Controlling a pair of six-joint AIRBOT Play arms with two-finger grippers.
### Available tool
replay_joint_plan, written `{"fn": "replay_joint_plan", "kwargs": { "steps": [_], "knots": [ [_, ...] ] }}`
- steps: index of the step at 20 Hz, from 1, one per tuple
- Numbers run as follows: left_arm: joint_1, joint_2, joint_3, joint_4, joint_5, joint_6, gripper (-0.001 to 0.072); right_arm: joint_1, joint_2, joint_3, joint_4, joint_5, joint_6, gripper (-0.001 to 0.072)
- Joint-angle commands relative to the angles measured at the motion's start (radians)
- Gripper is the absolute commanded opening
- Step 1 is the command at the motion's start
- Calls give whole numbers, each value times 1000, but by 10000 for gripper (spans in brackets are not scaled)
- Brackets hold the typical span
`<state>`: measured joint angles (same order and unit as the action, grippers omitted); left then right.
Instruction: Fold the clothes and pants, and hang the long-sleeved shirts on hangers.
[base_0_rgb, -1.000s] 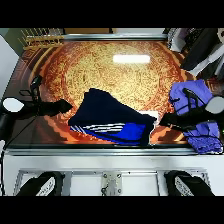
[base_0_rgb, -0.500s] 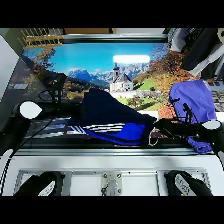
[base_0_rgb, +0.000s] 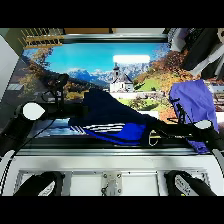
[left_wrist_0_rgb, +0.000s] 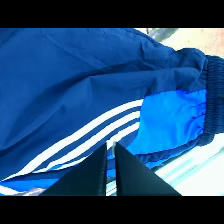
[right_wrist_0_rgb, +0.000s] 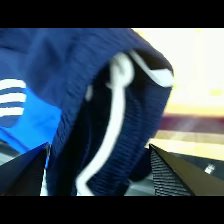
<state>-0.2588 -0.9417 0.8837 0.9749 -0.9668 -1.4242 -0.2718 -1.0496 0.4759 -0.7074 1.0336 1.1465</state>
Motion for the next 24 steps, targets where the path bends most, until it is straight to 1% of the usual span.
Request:
{"fn": "replay_joint_plan", "kwargs": {
  "steps": [1,4,7,15,20,24],
  "knots": [
    [-1,1,1,0,2,-6,44,6,-20,-1,-60,-17,58,711],
    [-1,1,1,0,3,-6,44,14,-65,-1,-12,-34,53,710],
    [-1,1,1,0,2,-6,44,72,-116,-1,13,-53,41,711],
    [-1,1,1,0,3,-6,44,261,-179,-1,227,-200,27,710],
    [-1,1,1,0,2,-6,44,339,-198,-1,241,-218,28,708],
    [-1,1,1,0,1,-6,44,348,-204,0,236,-195,28,708]
  ]
}}
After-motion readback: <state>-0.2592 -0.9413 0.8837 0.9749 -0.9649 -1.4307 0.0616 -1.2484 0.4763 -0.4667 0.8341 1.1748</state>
